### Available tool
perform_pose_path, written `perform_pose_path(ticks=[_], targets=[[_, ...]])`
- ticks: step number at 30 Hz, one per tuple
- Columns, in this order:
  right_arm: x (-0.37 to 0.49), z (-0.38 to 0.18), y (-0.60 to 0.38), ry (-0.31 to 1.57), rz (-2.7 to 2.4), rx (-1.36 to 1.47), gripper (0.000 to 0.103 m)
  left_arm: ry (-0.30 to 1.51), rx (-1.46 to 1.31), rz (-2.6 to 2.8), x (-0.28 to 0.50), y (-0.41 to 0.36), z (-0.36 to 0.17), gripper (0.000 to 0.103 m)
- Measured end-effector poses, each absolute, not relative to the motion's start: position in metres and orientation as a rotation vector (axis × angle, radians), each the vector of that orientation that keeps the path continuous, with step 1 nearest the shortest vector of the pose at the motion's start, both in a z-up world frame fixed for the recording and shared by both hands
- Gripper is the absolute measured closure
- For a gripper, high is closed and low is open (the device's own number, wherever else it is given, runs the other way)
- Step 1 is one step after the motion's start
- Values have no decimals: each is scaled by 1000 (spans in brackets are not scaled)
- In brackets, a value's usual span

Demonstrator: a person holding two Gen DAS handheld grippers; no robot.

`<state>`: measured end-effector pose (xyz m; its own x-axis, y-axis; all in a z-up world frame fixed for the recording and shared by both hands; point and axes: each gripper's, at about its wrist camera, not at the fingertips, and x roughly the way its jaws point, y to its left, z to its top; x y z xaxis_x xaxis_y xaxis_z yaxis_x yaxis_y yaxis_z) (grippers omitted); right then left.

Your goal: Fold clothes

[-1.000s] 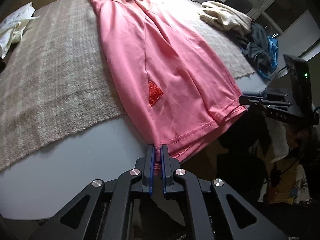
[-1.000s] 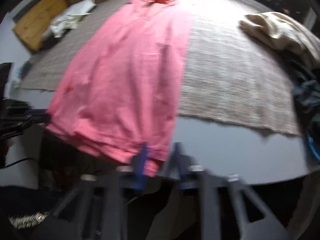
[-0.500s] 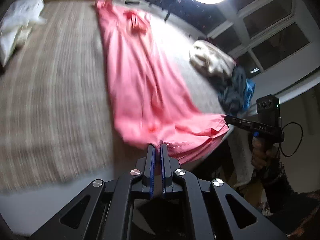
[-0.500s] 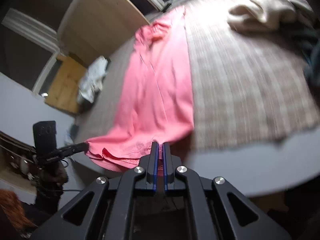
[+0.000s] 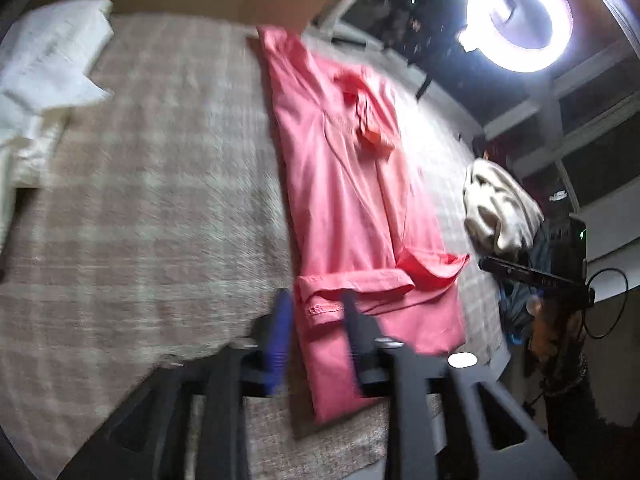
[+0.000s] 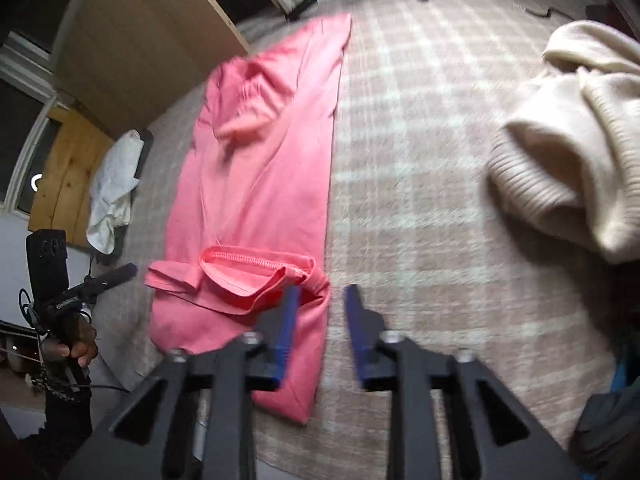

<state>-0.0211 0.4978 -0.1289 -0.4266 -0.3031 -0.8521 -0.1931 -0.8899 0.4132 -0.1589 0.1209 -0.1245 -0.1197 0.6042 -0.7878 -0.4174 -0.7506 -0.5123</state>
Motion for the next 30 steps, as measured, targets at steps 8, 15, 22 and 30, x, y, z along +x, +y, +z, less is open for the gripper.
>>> perform_pose_path(ticks=[8, 15, 22, 30], targets=[[-32, -154, 430, -381, -2287, 1653, 88, 123, -1501, 1727, -122, 182, -161, 86], [-61, -126, 463, -520, -2538, 1526, 83, 72, -1305, 2026, -161, 172, -110, 77], [9, -137, 468, -468, -2510, 1691, 74, 18, -1517, 1960, -123, 135, -147, 75], [24, -147, 435, -380, -2607, 1515, 74, 17, -1482, 1940, -106, 163, -163, 75]])
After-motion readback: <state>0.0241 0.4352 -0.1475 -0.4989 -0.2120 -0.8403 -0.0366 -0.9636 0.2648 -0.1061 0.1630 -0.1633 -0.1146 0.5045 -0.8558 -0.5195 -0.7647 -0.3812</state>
